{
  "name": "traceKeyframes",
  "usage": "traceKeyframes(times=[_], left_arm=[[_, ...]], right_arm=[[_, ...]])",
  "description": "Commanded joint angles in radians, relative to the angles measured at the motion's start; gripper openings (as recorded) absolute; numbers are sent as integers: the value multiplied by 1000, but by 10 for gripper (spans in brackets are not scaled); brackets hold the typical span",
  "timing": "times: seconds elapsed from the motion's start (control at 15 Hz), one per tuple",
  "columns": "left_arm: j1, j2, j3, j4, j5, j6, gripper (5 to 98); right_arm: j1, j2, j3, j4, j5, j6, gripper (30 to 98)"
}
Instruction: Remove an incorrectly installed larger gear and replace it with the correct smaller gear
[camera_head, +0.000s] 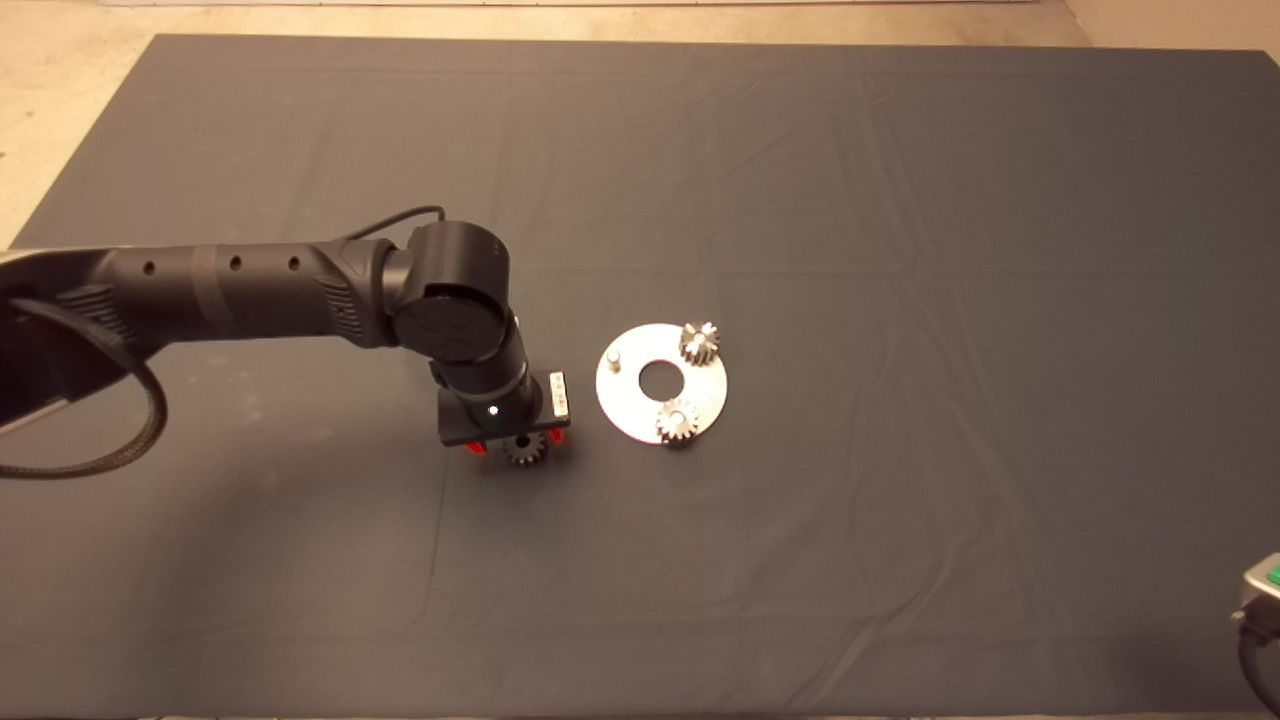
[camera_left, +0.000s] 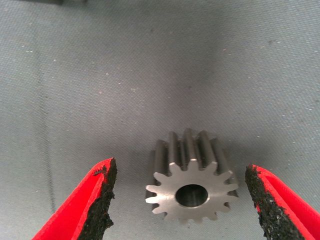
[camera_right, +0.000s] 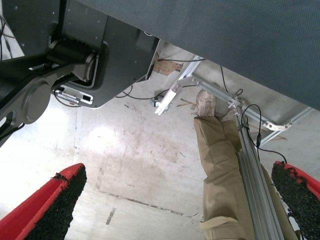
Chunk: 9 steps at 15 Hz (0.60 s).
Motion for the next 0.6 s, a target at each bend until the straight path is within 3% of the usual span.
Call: traceKeyframes(times=[0.0, 0.53], left_arm=[[-5, -2, -4, 6, 39, -1, 630], [-5, -4, -19, 0, 45, 5, 498]], right_arm=[[5, -8, 3, -36, -125, -3, 977], [5, 2, 3, -37, -125, -3, 977]])
